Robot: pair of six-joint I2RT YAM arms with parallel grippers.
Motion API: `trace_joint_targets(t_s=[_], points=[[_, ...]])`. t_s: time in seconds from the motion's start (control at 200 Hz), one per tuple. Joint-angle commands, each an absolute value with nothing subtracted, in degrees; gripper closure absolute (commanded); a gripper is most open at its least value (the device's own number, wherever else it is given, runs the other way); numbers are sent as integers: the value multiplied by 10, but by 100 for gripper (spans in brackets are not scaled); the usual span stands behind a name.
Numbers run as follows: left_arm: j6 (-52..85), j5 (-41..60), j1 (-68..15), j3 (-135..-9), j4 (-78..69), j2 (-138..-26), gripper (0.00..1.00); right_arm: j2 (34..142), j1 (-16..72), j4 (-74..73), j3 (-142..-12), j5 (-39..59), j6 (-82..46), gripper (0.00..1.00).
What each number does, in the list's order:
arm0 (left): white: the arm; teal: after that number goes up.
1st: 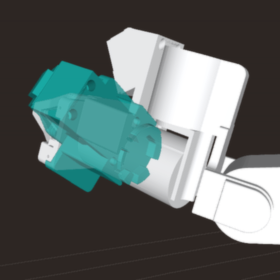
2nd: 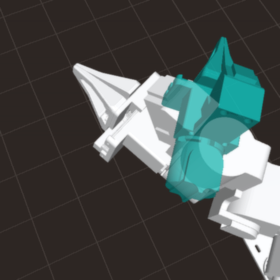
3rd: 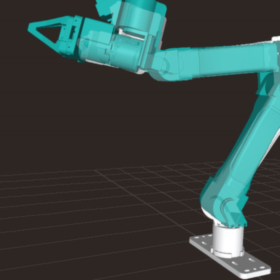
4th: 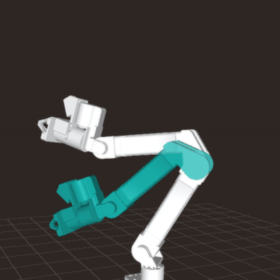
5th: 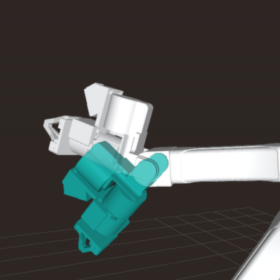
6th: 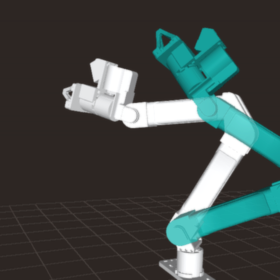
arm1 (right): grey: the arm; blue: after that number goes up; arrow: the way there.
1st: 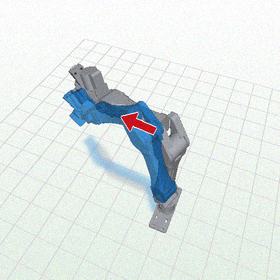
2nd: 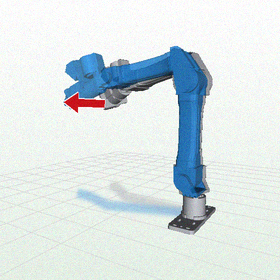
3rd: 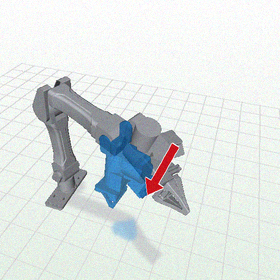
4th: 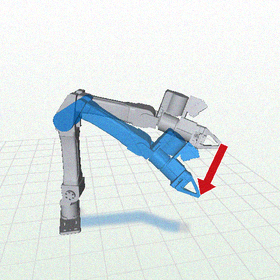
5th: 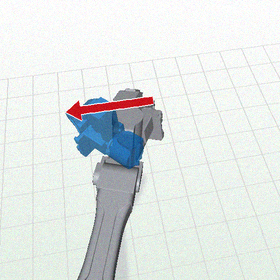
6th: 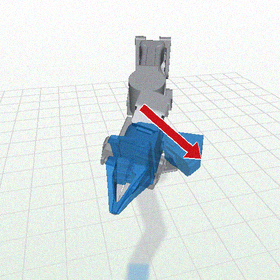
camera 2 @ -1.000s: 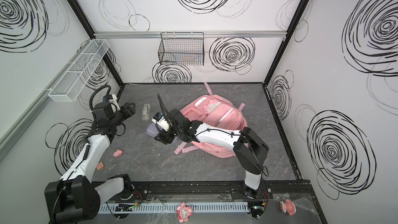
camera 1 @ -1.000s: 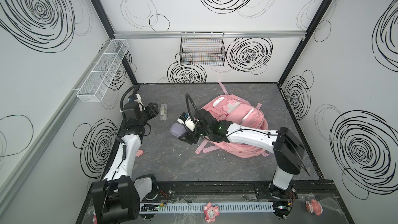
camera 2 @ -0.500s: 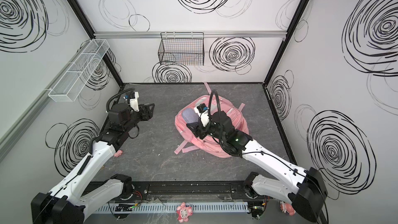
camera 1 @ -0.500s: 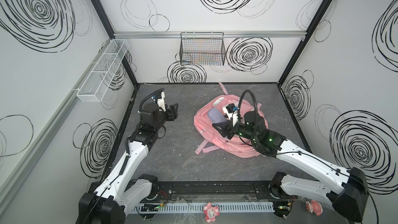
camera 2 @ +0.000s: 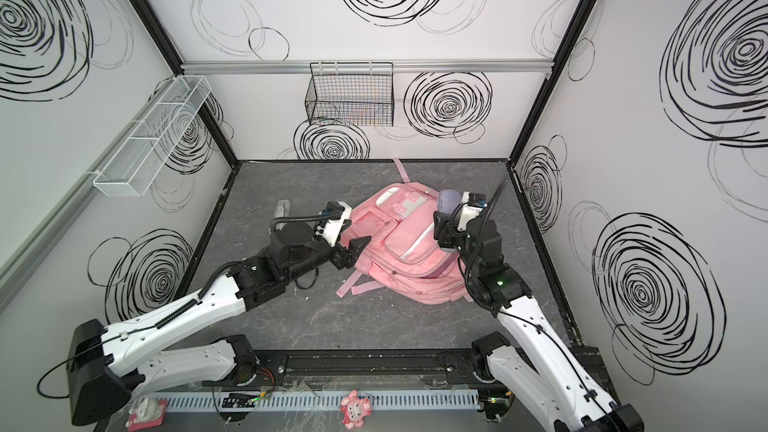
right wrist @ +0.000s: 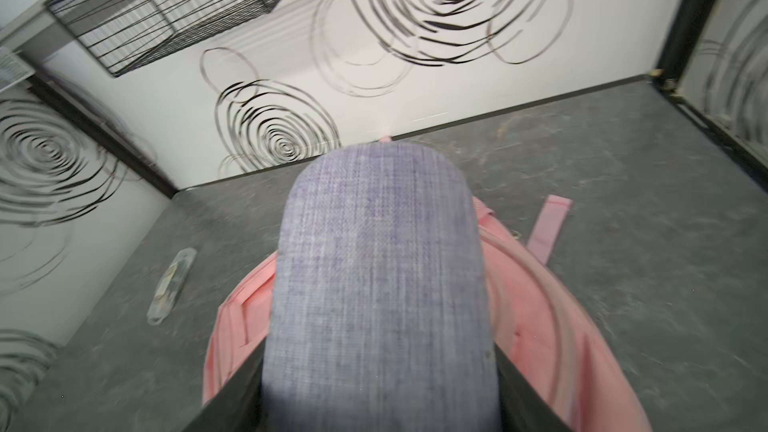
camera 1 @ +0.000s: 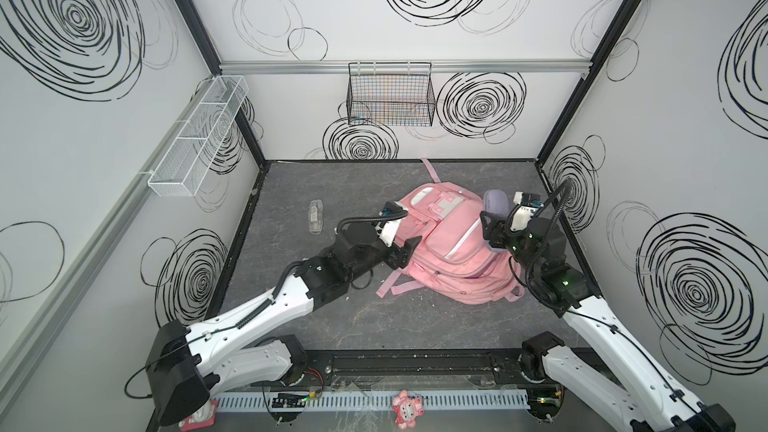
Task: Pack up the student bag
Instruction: 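Grip the bag opening edge with the left gripper while right holds the case up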
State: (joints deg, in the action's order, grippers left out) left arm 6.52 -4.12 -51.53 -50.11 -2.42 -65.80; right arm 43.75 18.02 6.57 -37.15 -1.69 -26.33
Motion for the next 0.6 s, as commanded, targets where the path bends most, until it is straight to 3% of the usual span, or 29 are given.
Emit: trace_joint_targets(t_s=[0.0,0.175,0.25,0.595], points=[[12,-86,-570,-558,-47,-715,22,406,156,66,-352,-81,-321,100],[-32,-124,-650,-634,-38,-818,20,359,137,83,-332,-178,-366,100],[-50,-155,-671,-660,-51,-862,7,336,132,100,-328,-226,-381,100],[-108,-277,-681,-784,-67,-1048,4,192,127,88,-293,-290,-392,100]])
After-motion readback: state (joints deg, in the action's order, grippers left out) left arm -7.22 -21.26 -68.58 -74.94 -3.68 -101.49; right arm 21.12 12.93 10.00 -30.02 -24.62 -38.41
